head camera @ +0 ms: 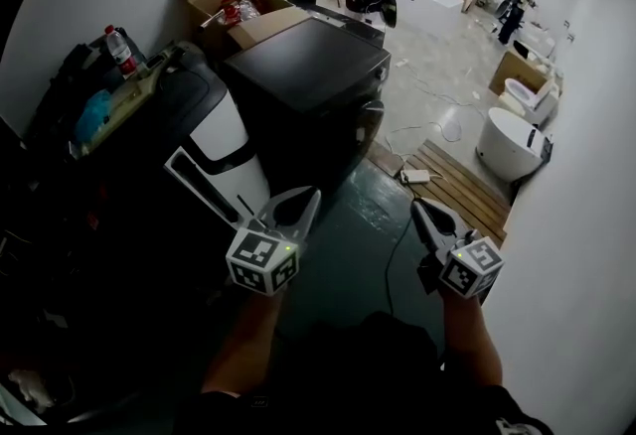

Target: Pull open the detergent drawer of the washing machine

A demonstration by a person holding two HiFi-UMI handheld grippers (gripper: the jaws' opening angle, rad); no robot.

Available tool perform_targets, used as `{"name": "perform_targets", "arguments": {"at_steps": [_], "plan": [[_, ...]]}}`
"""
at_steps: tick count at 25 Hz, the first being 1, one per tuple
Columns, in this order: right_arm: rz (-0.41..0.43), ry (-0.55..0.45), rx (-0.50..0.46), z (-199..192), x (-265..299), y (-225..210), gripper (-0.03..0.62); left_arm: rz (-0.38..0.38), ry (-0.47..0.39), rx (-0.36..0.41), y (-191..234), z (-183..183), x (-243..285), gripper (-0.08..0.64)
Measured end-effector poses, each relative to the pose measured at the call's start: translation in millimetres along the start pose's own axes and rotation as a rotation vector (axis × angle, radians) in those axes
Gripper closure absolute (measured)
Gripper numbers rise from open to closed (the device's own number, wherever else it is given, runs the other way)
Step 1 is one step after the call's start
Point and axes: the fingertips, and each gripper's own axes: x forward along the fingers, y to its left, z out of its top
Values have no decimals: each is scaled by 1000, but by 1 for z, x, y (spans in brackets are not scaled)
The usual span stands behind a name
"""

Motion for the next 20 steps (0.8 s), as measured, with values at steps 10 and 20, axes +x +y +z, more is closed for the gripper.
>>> {"name": "perform_targets", "arguments": {"at_steps": [10, 20], "plan": [[-44, 16, 57, -6, 21, -19, 592, 2, 33, -21, 28, -13, 16, 549], [-15, 44, 118, -10, 64, -89, 592, -2, 67, -24, 49, -17, 93, 549]]}}
